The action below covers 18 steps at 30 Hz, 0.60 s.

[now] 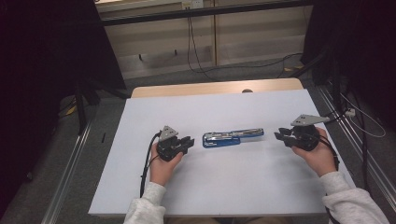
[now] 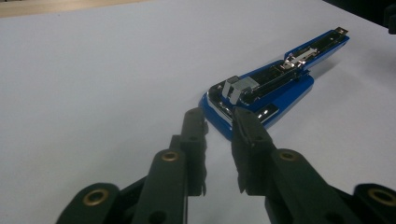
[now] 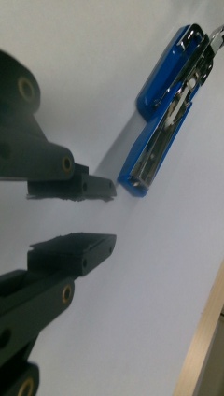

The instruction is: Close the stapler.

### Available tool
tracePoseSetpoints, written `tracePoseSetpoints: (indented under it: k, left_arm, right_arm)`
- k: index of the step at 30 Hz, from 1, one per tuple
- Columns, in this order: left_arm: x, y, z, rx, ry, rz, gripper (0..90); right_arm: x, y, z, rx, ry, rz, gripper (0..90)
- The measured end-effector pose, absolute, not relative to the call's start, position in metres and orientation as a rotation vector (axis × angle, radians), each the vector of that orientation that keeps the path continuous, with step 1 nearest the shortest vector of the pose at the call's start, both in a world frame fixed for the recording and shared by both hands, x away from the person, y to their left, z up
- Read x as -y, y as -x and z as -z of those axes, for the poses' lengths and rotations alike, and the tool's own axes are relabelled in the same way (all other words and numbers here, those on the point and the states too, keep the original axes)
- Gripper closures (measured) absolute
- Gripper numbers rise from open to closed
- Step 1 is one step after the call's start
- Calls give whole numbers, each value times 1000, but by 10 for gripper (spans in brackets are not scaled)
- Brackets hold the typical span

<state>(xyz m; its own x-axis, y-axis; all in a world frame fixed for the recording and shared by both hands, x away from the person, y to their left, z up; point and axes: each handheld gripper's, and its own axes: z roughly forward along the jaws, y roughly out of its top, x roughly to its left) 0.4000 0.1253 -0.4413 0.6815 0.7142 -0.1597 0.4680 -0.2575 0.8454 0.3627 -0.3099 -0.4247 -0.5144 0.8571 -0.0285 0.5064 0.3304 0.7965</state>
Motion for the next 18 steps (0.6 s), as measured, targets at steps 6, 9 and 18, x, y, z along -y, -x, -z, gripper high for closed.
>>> tracePoseSetpoints:
  k: [6,9,18]
  left_arm:
    - [-116,-401,444,-922,-1935,-292,873]
    - [-111,-402,445,-917,-1950,-284,900]
    - [-103,-410,453,-926,-1991,-269,900]
  right_arm:
    - [316,-362,434,-2152,-1237,-1011,900]
    - [312,-365,441,-2179,-1237,-965,900]
    - [287,-386,456,-2240,-1198,-921,900]
